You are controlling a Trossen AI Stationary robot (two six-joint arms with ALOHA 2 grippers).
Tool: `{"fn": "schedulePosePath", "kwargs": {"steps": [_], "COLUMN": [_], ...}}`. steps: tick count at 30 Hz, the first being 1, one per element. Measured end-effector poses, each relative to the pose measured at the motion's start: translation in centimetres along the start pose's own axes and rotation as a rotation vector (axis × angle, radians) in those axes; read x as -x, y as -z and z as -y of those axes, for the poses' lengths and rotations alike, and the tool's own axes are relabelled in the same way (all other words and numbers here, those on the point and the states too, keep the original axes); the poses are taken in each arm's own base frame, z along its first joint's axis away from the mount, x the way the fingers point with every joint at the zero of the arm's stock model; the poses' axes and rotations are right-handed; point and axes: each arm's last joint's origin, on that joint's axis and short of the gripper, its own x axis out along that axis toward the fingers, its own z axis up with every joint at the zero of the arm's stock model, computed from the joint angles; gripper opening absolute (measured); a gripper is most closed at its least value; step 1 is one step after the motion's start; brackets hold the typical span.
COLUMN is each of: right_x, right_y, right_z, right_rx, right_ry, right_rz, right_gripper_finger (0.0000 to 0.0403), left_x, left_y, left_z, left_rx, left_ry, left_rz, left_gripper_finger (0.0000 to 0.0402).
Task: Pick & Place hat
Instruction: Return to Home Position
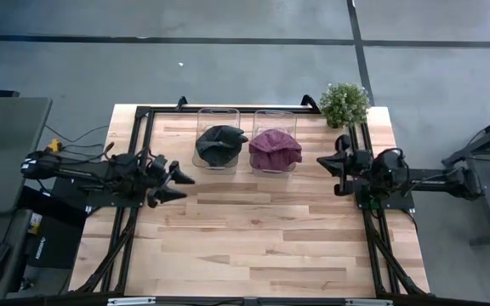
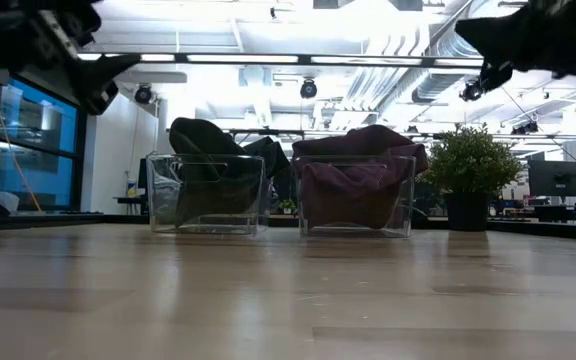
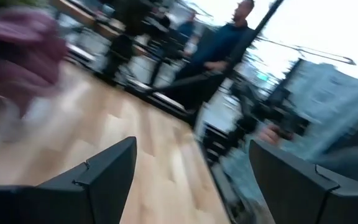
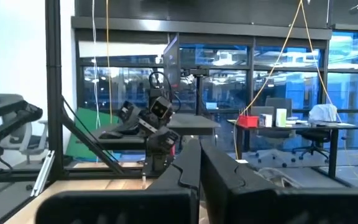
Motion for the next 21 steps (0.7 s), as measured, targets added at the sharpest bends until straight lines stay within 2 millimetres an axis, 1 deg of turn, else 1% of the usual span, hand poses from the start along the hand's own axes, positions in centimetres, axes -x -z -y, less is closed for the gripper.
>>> {"fn": "schedulePosePath", "kwargs": {"steps": [4,9,13,17,21], "right_x": [0.2,0.2,0.3,0.4,0.6], "right_y": [0.7,1.0,1.5,2.4,3.4], "right_z": [0.0,-0.1,-0.1,-0.1,0.0], "right_rx": [-0.018,-0.03,-0.033,-0.038,-0.037], "right_ry": [0.002,-0.017,-0.02,-0.017,-0.003], "right_rz": [-0.009,-0.029,-0.076,-0.167,-0.279], "right_gripper_finger": [0.0,0.0,0.0,0.0,0.0], "left_x": [0.3,0.5,0.6,0.6,0.7], "left_y": [1.1,2.2,2.7,2.9,3.6], "left_z": [-0.4,-0.7,-1.0,-0.8,-1.2], "left_rx": [0.001,-0.012,0.015,0.001,0.026], "left_ry": [0.081,0.194,0.2,0.269,0.256], "left_rz": [-0.035,-0.037,-0.068,-0.114,-0.198], "left_gripper_finger": [0.0302,0.0302,0.0302,0.0302,0.0302]}}
